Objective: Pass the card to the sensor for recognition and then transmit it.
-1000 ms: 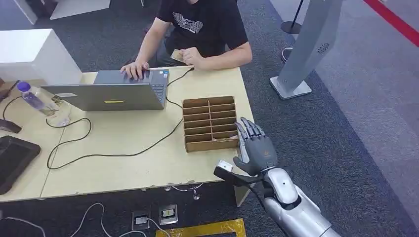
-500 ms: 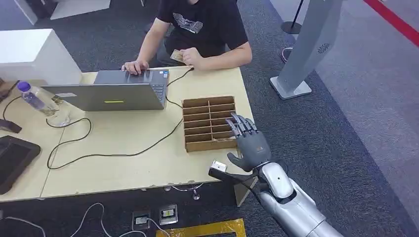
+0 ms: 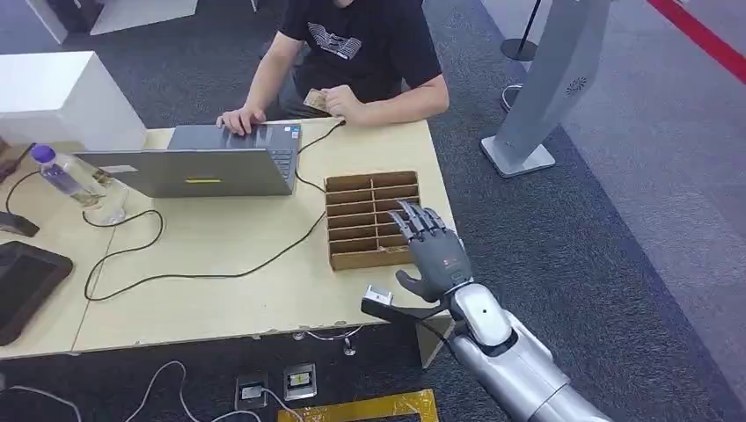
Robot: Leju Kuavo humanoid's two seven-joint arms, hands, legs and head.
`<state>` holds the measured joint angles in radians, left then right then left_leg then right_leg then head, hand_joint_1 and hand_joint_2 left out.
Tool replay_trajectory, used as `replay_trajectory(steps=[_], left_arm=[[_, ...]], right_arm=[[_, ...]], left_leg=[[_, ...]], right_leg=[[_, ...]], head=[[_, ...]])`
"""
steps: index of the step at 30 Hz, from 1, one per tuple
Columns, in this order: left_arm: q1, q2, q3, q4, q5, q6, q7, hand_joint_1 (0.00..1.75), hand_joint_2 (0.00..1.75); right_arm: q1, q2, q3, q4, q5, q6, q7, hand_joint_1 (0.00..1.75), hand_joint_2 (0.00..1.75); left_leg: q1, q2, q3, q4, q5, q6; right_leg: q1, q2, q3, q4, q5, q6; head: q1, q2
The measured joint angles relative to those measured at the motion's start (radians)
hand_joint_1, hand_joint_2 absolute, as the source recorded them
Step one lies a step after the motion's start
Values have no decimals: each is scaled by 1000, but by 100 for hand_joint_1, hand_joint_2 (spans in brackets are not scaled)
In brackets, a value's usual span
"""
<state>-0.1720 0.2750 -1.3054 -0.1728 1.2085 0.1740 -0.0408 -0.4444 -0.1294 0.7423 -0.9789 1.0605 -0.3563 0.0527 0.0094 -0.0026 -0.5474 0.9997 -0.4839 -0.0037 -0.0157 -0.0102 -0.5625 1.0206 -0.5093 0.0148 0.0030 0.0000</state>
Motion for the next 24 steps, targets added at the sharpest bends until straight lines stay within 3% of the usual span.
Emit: replay_trajectory(steps=[6, 10, 17, 24], left_arm=[[0, 0, 0, 0, -1, 0, 10, 0, 0], [0, 3, 0, 0, -1, 0, 10, 0, 0], [1, 3, 0, 0, 0, -3, 9, 0, 0], [1, 3, 0, 0, 4, -4, 9, 0, 0]], right_arm=[[-8, 21, 2, 31, 16, 10, -7, 0, 175], [-18, 32, 5, 54, 36, 55, -4, 0, 175], [-36, 56, 15, 78, 71, 124, 54, 0, 175], [-46, 65, 21, 94, 87, 107, 66, 0, 175]], left_leg=[[0, 0, 0, 0, 0, 0], [0, 0, 0, 0, 0, 0], [0, 0, 0, 0, 0, 0], [0, 0, 0, 0, 0, 0]], right_leg=[[0, 0, 0, 0, 0, 0], [0, 0, 0, 0, 0, 0], [0, 0, 0, 0, 0, 0], [0, 0, 0, 0, 0, 0]], head=[[0, 0], [0, 0], [0, 0], [0, 0]])
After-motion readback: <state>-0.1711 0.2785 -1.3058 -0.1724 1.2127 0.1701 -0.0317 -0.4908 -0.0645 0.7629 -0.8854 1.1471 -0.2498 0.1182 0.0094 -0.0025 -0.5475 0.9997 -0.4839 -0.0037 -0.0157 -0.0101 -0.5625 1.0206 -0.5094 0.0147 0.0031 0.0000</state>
